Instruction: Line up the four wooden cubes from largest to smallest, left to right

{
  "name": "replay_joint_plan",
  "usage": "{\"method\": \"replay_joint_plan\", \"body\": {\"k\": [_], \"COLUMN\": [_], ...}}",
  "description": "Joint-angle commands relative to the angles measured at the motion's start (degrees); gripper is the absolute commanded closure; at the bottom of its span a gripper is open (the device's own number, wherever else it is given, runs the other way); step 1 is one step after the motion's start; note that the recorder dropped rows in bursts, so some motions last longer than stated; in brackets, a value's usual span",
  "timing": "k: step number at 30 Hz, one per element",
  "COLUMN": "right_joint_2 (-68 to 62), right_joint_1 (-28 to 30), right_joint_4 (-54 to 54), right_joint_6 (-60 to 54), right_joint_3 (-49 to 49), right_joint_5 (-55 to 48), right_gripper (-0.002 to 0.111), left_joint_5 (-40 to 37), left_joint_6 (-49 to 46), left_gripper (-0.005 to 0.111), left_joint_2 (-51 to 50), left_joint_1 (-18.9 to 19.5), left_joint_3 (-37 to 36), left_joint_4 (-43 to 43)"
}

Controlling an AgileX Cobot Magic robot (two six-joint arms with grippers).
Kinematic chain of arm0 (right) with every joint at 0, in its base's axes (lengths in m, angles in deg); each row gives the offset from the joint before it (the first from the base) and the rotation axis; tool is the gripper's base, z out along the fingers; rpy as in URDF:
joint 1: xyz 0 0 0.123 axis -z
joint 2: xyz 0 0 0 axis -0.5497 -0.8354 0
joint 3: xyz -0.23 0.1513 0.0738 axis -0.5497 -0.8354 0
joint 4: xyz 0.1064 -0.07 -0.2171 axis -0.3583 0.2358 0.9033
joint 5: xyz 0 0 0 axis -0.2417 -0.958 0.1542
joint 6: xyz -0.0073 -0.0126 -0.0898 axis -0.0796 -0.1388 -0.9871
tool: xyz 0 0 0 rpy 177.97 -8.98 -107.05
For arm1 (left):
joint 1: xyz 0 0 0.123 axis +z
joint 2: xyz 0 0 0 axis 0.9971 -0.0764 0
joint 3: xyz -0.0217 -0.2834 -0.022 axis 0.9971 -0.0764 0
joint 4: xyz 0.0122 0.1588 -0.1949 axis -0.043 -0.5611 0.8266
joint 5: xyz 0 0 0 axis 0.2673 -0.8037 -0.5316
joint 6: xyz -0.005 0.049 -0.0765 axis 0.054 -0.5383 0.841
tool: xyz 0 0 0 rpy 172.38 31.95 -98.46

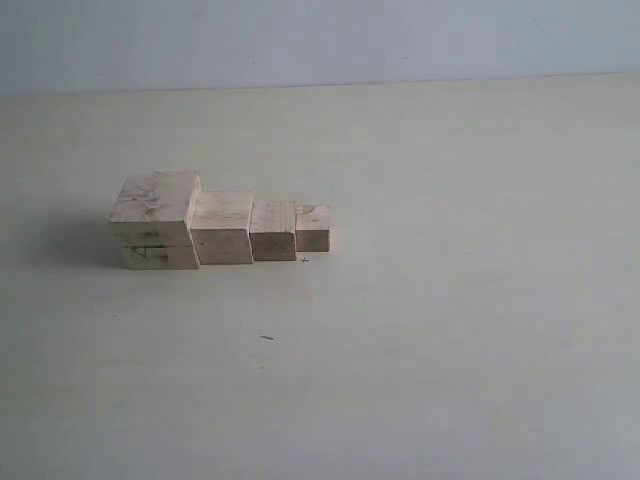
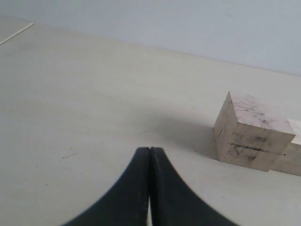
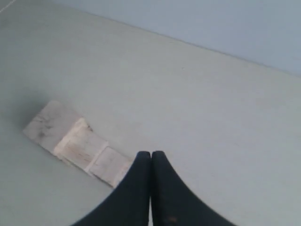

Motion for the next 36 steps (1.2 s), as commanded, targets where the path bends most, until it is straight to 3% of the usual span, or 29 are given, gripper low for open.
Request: {"method": "replay_joint_plan", "body": {"k": [1, 4, 8, 14, 20, 23, 29, 36], "right_joint_2": [3.59, 6.3, 13.04, 27.14, 42.61, 49.93, 63.56, 71.47], "right_joint_1": [0.25, 0.25, 3.19, 15.3, 30.07, 34.65, 34.91, 34.91], "right_joint_4": [21.32, 35.56, 38.13, 34.13, 31.57, 31.57, 31.57, 31.32], "right_joint_6": [21.16, 31.67, 32.1, 32.2, 33.04, 32.76, 32.58, 32.58], "right_joint_3": [-0.34, -1.81, -9.23, -29.92, -49.74, -57.44, -66.53, -69.17], "right_joint_5": [-4.25, -7.98, -0.46, 20.87, 29.04, 32.46, 33.04, 31.56], "right_gripper": [0.108, 0.108, 0.108, 0.108, 0.108, 0.108, 0.108, 0.108], "left_joint_5": [0.28, 0.28, 0.28, 0.28, 0.28, 0.28, 0.28, 0.28], "left_joint_6": [0.1, 0.1, 0.1, 0.1, 0.1, 0.1, 0.1, 0.1], "left_gripper": [0.107, 0.107, 0.107, 0.107, 0.107, 0.107, 0.107, 0.107], "left_joint_2": [0.31, 0.31, 0.31, 0.31, 0.31, 0.31, 0.31, 0.31], "left_joint_1": [-0.27, -0.27, -0.27, -0.27, -0.27, -0.27, -0.27, -0.27], "left_joint_3": [0.04, 0.04, 0.04, 0.04, 0.04, 0.04, 0.04, 0.04], "left_joint_4": [0.06, 0.06, 0.06, 0.06, 0.06, 0.06, 0.06, 0.06]}}
